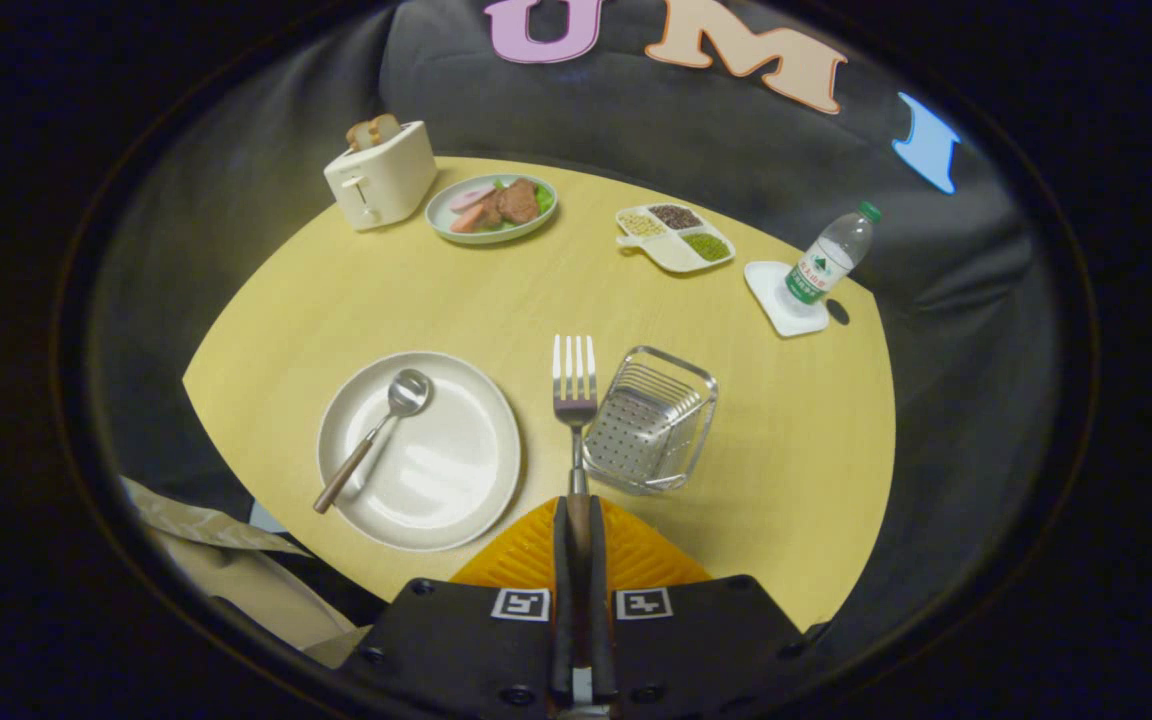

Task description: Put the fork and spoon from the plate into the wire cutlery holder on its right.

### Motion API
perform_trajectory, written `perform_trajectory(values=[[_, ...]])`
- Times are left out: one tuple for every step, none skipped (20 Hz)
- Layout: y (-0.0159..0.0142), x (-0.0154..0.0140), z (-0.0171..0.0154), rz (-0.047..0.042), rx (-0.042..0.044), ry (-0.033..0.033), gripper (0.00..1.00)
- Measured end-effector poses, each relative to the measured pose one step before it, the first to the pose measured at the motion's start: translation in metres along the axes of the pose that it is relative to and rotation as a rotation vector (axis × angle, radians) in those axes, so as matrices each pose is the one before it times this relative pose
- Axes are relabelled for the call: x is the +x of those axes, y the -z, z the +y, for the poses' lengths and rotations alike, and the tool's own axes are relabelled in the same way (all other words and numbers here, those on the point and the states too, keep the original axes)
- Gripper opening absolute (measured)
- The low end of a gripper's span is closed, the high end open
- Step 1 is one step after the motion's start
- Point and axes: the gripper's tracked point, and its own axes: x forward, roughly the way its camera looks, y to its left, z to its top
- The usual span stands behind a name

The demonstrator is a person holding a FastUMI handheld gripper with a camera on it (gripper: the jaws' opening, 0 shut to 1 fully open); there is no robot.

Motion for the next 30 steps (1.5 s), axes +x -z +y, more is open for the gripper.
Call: perform_trajectory(values=[[0.00109, 0.00057, -0.00548, 0.0145, -0.00382, -0.0002, 0.1], [0.00024, 0.00048, -0.00674, 0.01446, -0.00744, 0.00382, 0.1], [-0.00033, -0.00011, -0.00714, 0.01375, -0.0125, 0.00682, 0.1], [0.00039, 0.00221, -0.00763, 0.01384, -0.01217, 0.00569, 0.1], [0.00073, 0.00118, -0.006, 0.01423, -0.00809, 0.00132, 0.1], [0.001, 0.00154, -0.00389, 0.02076, -0.00195, -0.00181, 0.1], [0.00245, 0.00198, -0.00382, 0.02414, -0.00214, -0.00733, 0.1], [0.00118, 0.00126, -0.00283, 0.02045, -0.00804, -0.00392, 0.1], [0.00212, 0.00172, -0.00261, 0.024, -0.01023, -0.00419, 0.1], [0.00036, 0.0018, -0.00185, 0.01603, -0.00814, -0.00245, 0.1], [0.0012, 0.00132, -0.00151, 0.01751, -0.0081, -0.0036, 0.1], [0.00115, 0.00249, -0.00048, 0.01701, -0.00455, -0.00529, 0.1], [0.00154, 0.00161, 0.00027, 0.0144, -0.00301, -0.00444, 0.1], [0.00026, 0.00222, -0.00026, 0.00993, -0.00349, 0.00144, 0.1], [0.00016, 0.00245, -0.00039, 0.00642, -0.00242, 0.00083, 0.1], [-0.00161, 0.00181, -0.00016, 0.00331, -0.00004, 0.00256, 0.1], [-0.0008, 0.00158, 0.00053, 0.00143, 0.00459, 0.00052, 0.1], [-0.00249, 0.00093, 0.00034, -0.00258, 0.00843, -0.00292, 0.1], [-0.00235, -0.00057, 0.00118, -0.00814, 0.01286, -0.00357, 0.12], [-0.00415, 0.00044, 0.00064, -0.00839, 0.01654, -0.00665, 0.14], [-0.00109, -0.00158, 0.00071, -0.00741, 0.01452, -0.00365, 0.16], [-0.00217, -0.00108, -0.00032, -0.00699, 0.01039, 0.00034, 0.17], [0.00079, -0.00084, -0.0008, -0.00253, 0.00255, 0.00353, 0.28], [-0.00025, -0.00151, 0.0011, -0.00972, 0.00534, -0.00244, 0.38], [0.00017, -0.00074, 0.00222, -0.00816, 0.00539, -0.00358, 0.49], [-0.00131, -0.0025, 0.00326, -0.01443, 0.00679, -0.01039, 0.59], [-0.00193, -0.001, 0.00504, -0.01634, 0.00868, -0.01375, 0.7], [-0.00322, -0.00212, 0.00457, -0.02609, 0.0115, -0.01153, 0.8], [-0.00677, -0.00197, 0.00524, -0.04791, 0.01039, -0.00729, 0.91], [-0.00572, -0.00258, 0.00319, -0.035, 0.01667, 0.00025, 1.0]])
